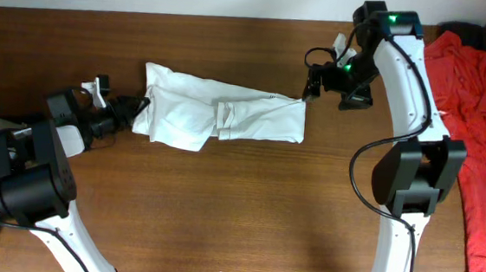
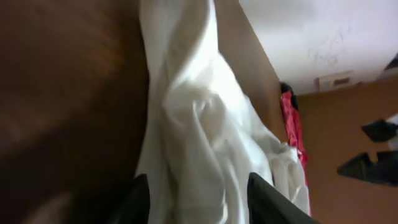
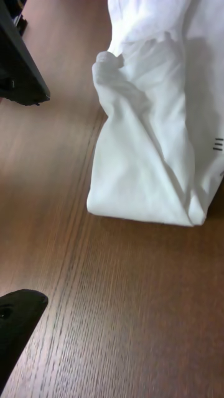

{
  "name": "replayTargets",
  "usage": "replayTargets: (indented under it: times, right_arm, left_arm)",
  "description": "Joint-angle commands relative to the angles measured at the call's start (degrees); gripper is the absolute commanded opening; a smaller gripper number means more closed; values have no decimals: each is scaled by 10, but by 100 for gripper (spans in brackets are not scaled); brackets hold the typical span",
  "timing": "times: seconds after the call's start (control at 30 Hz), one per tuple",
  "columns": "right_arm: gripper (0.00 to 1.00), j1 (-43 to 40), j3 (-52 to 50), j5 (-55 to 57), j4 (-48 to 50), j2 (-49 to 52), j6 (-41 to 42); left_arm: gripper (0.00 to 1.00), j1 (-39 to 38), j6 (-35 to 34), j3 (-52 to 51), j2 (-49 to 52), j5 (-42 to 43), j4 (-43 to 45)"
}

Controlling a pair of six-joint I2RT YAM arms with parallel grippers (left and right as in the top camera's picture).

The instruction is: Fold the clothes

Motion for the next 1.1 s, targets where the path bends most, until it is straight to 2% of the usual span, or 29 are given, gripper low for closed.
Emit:
replayTargets:
  times: [0.0,0.03,0.13,0.2,0.23,0.33,0.37,0.5,0.53,0.67,0.8,0.93,1.07]
  right_arm:
    - [99,18,9,-8,-5,-5,-5]
    - [99,20,9,-10,-5,-5,-5]
    - [99,23,9,-10,-11,-5,-5]
    - [99,23,9,-10,-20,-5,-7]
    - [99,23,9,-10,-21,-5,-7]
    - [99,23,9,-13,-26,-5,-21]
    - [99,23,9,-14,-28,-5,-22]
    - [99,23,9,-14,-28,-5,-22]
    - [99,23,9,-14,-28,-5,-22]
    - [99,23,9,-14,-28,-5,-23]
    - [99,23,9,-14,-28,-5,-26]
    - [99,23,9,-14,-28,-5,-26]
    - [99,23,9,-12,-28,-5,-32]
  left_arm:
    - [42,-3,-11,99,7,-22,-77]
    - [49,-9,-1,125,8,-26,-104]
    - [53,-46,7,180,8,-28,-153]
    - [53,-64,35,180,11,-47,-209]
    - [50,-66,47,180,15,-54,-241]
    - [49,-65,139,189,17,-217,-430]
    - [50,-65,169,198,17,-225,-464]
    - [49,-67,256,349,17,-227,-608]
    - [49,-67,257,391,17,-248,-632]
    - [50,-66,258,421,32,-281,-639]
    - [49,-67,265,420,90,-274,-671]
    - [49,-70,292,420,99,-274,-687]
    - [49,-110,302,420,125,-248,-684]
